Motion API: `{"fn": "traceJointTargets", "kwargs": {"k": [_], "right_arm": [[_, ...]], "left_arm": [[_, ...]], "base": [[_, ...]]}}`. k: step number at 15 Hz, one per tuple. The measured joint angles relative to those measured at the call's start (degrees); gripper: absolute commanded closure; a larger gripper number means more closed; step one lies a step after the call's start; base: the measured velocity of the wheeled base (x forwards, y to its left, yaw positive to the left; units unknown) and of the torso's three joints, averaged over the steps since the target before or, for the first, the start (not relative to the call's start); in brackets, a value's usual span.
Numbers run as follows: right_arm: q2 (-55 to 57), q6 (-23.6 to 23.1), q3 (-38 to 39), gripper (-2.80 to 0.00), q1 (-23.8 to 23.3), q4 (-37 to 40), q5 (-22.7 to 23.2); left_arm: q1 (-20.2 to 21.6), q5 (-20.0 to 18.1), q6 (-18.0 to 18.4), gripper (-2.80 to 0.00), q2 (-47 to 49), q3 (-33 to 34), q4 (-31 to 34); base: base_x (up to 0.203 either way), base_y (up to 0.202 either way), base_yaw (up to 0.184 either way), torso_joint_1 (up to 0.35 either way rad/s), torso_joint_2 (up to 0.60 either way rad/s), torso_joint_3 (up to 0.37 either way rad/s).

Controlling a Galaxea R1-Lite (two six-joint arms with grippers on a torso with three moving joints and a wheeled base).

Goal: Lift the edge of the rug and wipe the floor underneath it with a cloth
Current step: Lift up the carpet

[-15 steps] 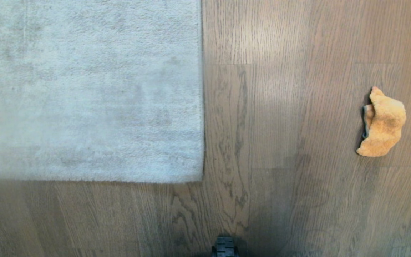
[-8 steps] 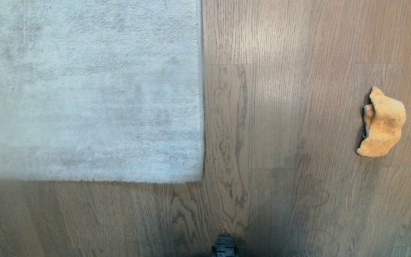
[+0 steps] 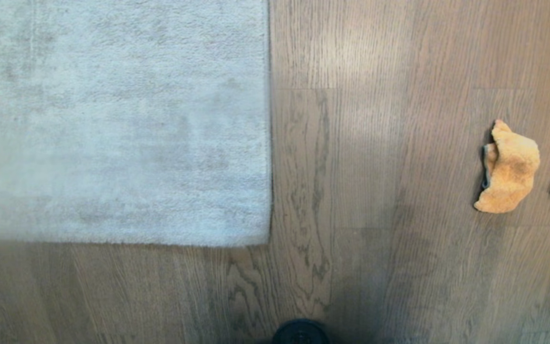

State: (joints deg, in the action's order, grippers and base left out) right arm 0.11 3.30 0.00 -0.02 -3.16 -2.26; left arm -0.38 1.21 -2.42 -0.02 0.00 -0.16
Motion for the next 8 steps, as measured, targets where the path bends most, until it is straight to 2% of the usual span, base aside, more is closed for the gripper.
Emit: {"fn": "traceJointTargets", "kwargs": {"k": [8], "right_arm": [[0.0,0.0,0.0,0.0,0.0,0.0,0.0]], "left_arm": [[0.0,0.0,0.0,0.0,0.0,0.0,0.0]], "base": [[0.0,-0.191,0.002,0.003,0.0,0.002]]}}
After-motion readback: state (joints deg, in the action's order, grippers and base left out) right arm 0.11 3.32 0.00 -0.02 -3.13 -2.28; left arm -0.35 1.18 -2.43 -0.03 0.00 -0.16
